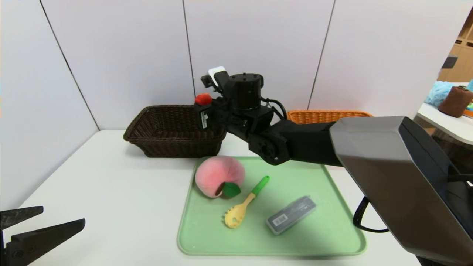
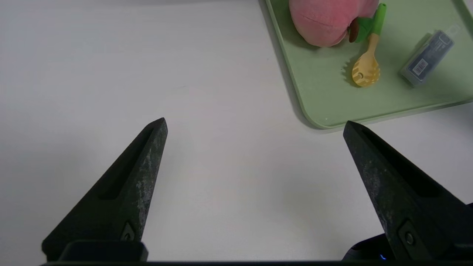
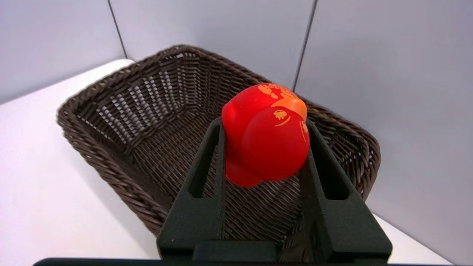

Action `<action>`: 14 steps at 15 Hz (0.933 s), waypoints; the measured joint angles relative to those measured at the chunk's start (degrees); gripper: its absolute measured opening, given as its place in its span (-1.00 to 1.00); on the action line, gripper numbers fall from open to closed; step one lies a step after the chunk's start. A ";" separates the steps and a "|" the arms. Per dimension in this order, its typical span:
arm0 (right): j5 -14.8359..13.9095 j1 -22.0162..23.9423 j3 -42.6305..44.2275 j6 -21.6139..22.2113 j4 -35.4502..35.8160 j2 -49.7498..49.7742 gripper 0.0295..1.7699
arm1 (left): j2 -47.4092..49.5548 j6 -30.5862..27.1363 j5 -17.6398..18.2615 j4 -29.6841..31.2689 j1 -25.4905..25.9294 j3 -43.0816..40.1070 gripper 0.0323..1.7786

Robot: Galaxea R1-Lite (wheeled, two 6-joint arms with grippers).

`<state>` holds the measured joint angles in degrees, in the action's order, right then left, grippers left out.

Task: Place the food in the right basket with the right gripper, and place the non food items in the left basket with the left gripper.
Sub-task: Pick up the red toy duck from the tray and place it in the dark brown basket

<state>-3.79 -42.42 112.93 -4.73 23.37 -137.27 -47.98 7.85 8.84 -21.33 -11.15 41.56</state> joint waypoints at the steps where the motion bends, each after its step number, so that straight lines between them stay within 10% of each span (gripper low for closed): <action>1: 0.27 0.04 0.00 0.02 0.02 -0.39 -0.38 | -0.04 -0.11 0.00 0.00 0.00 0.04 0.90; 14: 0.96 0.28 0.00 -0.54 -0.09 -2.78 -0.18 | -0.48 -1.21 -0.11 0.00 0.00 -0.11 0.90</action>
<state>-2.83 -42.14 112.93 -5.27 23.28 -140.05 -48.46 6.64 8.73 -21.33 -11.15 41.45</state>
